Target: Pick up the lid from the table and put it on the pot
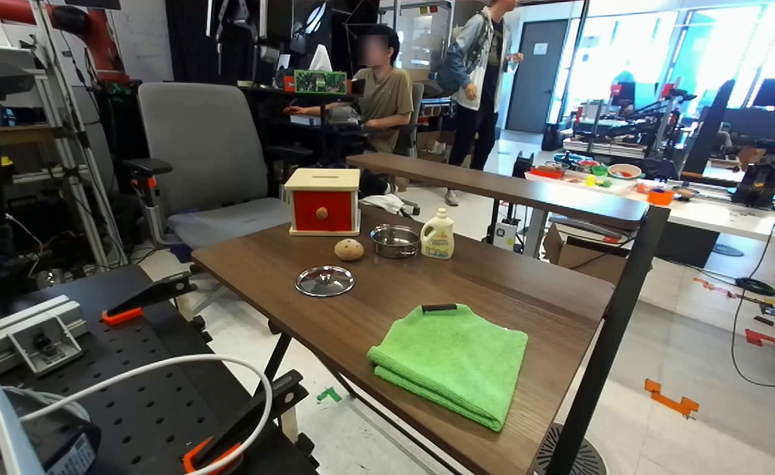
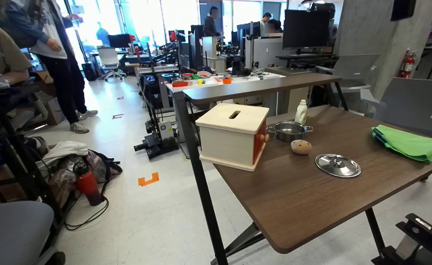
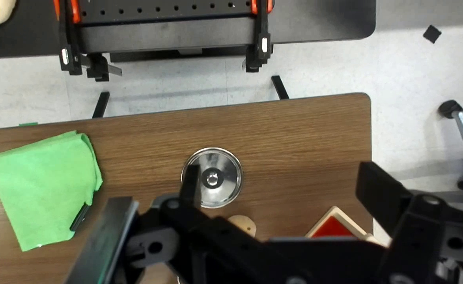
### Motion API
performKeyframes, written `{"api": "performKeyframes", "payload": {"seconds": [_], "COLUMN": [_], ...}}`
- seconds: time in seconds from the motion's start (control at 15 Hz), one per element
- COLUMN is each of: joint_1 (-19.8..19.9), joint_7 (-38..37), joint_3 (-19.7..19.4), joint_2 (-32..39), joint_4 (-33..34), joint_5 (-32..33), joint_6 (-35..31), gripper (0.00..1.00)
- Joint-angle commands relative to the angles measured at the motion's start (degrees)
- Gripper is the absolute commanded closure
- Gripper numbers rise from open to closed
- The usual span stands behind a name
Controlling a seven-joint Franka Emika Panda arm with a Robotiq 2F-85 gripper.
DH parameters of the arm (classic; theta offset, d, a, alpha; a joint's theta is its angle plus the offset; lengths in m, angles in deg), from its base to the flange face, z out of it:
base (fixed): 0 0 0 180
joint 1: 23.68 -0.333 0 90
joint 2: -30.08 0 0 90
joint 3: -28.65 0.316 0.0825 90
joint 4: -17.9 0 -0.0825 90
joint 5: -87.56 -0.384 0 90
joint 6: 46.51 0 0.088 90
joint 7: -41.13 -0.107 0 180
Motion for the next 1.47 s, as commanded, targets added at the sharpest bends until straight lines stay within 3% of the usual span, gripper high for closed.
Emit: {"api": "performKeyframes", "payload": {"seconds": [0.0, 0.27, 0.67, 1.0, 1.07, 1.13, 1.4], "joint_1": [-0.66, -1.57, -4.91, -6.88, -6.01, -6.46, -6.47], "joint_7": [-1.15, -7.88, -23.02, -26.44, -25.17, -24.05, -24.09], "joint_3": [-0.68, -1.07, -4.50, -7.84, -7.57, -7.58, -8.17], "joint_2": [9.34, 16.95, 24.66, 33.30, 34.03, 31.61, 34.06], "joint_4": [5.98, 7.42, 8.64, 13.54, 14.69, 11.47, 14.12], "joint_5": [-0.12, 2.28, 10.91, 12.53, 9.89, 10.37, 10.07], "joint_6": [3.43, 0.12, -14.07, -19.36, -19.33, -18.84, -19.05], "gripper": [0.00, 0.00, 0.00, 0.00, 0.00, 0.00, 0.00]}}
